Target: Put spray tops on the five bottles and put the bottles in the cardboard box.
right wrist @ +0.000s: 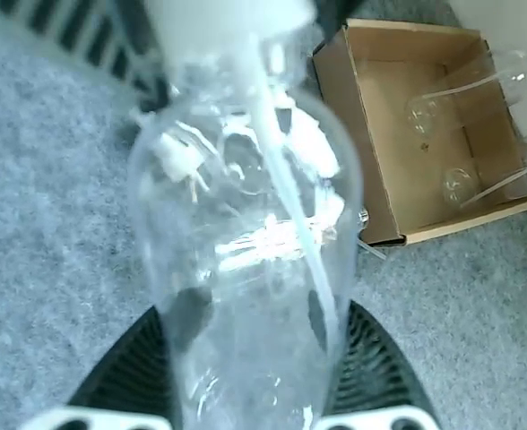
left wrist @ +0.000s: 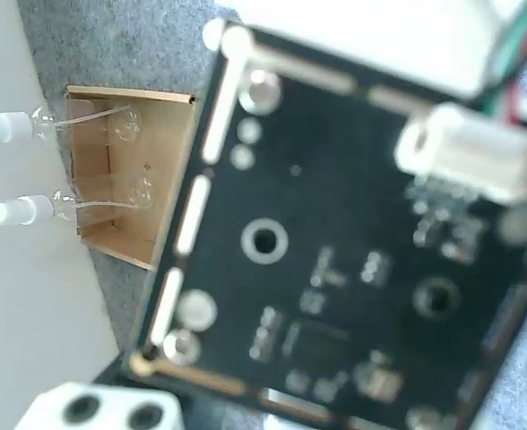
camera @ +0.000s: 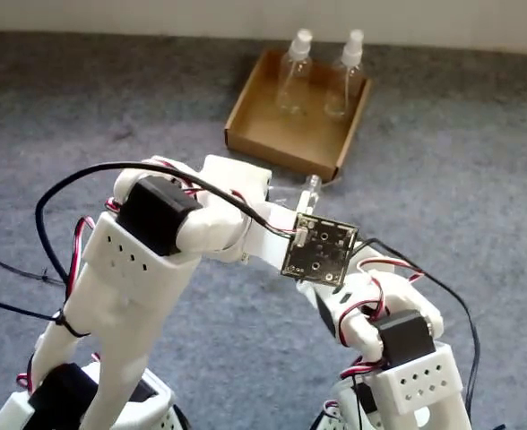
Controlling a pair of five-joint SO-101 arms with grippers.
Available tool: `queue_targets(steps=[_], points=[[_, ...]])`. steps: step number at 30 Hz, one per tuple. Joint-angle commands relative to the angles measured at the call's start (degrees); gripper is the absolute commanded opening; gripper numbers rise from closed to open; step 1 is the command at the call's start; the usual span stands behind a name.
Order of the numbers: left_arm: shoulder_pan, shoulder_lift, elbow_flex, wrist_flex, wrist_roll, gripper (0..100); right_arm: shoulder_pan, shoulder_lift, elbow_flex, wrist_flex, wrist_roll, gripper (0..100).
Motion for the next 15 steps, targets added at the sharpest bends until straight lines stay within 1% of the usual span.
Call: queue_targets(steps=[1, 3, 5, 10, 13, 15], points=[[0.8, 0.0, -1.9, 0.4, -0.7, 15, -2.0, -4.5, 2.0, -5.8, -2.2, 0.5], [0.8, 0.0, -1.9, 0.4, -0.7, 15, -2.0, -8.7, 6.2, -8.2, -2.6, 0.5], [0.8, 0.0, -1.9, 0.4, -0.7, 15, -2.0, -12.8, 10.4, -10.2, -4.7, 0.5], [0.8, 0.0, -2.2, 0.4, -0.8, 15, -2.0, -18.5, 17.3, -11.7, -5.7, 0.5], [0.8, 0.0, -3.7, 0.4, -0.9, 15, -2.0, -21.4, 21.7, -16.2, -10.2, 0.5], [0.8, 0.0, -4.6, 0.9, -2.1, 15, -2.0, -24.0, 25.5, -19.5, -11.9, 0.5]])
